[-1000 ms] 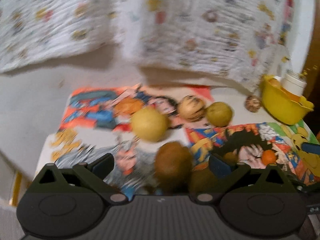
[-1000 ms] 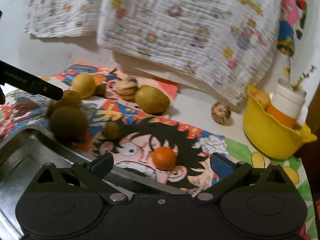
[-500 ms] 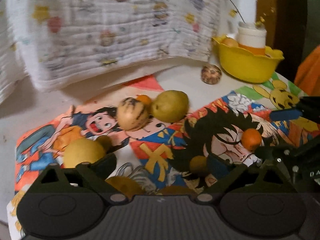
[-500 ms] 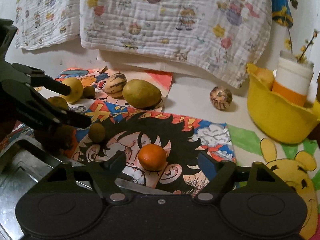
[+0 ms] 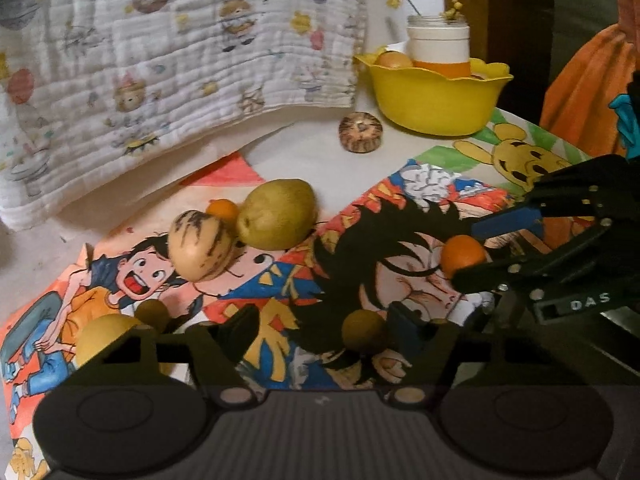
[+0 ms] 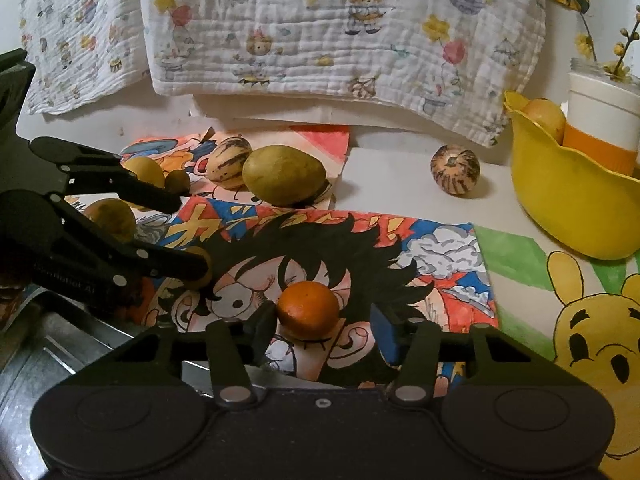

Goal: Organize fruits
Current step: 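Close the right tool on the mandarin while the left tool grasps the small brown fruit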

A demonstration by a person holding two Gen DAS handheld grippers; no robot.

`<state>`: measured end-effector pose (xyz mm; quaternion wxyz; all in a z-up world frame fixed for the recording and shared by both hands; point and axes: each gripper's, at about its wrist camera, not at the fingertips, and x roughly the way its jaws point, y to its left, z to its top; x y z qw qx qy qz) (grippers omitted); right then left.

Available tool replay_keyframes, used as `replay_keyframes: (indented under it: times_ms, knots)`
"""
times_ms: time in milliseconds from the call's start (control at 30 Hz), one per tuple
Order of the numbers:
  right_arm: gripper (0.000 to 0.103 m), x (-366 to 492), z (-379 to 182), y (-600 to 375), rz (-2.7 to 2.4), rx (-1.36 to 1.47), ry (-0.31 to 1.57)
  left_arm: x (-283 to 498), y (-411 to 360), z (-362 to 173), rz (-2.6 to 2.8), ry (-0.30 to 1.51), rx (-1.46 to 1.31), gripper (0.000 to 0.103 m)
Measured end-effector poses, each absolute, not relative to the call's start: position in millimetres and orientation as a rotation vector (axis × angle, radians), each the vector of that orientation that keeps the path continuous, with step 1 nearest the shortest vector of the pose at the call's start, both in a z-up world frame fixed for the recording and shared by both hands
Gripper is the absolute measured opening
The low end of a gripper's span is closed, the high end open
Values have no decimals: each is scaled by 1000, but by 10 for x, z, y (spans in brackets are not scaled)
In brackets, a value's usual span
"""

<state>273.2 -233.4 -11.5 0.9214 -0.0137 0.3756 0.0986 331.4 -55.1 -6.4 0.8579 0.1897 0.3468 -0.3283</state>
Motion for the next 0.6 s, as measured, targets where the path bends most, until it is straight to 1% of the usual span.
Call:
replay_keyframes:
  times_ms: [267, 333, 500, 600]
  knots:
    - [39, 2762, -141, -2304, 230, -23, 776, 3291, -609, -83, -741, 776, 378, 53]
    - [37, 2764, -151, -2301, 236, -21, 779, 3306, -632, -104, -741, 792, 381, 40]
    - [36, 2768, -153, -2300, 236, -20, 778, 3361, -625, -159, -721, 827, 363, 31]
    - [36, 2776, -154, -2298, 237, -20, 778, 3407, -598, -141, -716, 832, 327, 30]
